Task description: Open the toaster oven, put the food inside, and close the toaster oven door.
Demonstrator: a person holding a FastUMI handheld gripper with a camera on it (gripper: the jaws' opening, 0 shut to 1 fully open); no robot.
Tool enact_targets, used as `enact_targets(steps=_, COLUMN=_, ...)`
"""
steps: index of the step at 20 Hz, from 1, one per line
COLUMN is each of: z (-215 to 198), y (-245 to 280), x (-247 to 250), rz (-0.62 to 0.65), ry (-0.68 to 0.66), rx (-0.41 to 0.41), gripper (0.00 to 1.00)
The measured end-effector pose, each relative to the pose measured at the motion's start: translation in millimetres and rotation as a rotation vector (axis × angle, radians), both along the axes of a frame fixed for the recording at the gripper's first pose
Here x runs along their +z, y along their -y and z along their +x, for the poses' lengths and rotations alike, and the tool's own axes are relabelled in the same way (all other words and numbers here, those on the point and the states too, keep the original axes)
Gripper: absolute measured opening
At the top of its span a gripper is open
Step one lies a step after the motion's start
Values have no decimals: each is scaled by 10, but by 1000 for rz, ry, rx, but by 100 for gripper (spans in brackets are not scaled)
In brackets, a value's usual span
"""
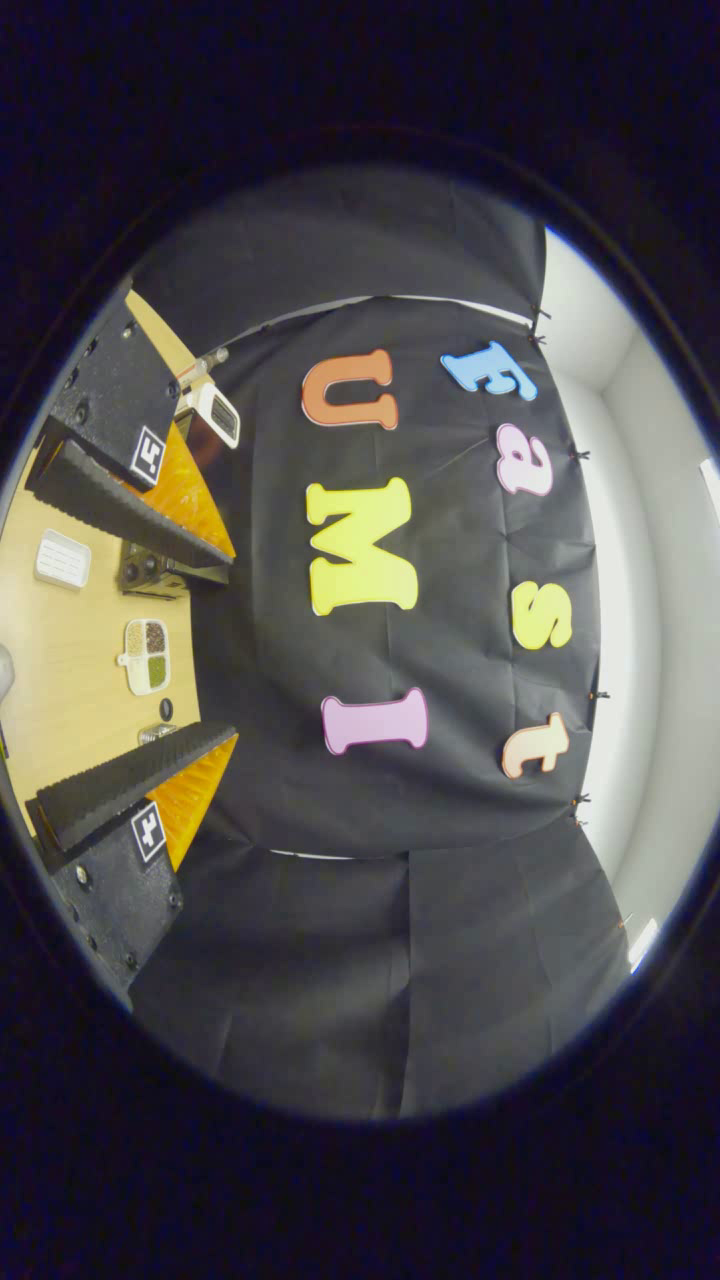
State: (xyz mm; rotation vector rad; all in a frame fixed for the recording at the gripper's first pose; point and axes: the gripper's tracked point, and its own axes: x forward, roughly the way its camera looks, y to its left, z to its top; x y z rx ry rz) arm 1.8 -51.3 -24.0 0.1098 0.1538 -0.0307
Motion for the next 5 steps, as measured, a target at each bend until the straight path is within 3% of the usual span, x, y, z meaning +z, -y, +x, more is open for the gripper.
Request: enact_targets(steps=5, z=11, y=-17, x=36, rz=-12, ry=7, rx=22, gripper=99)
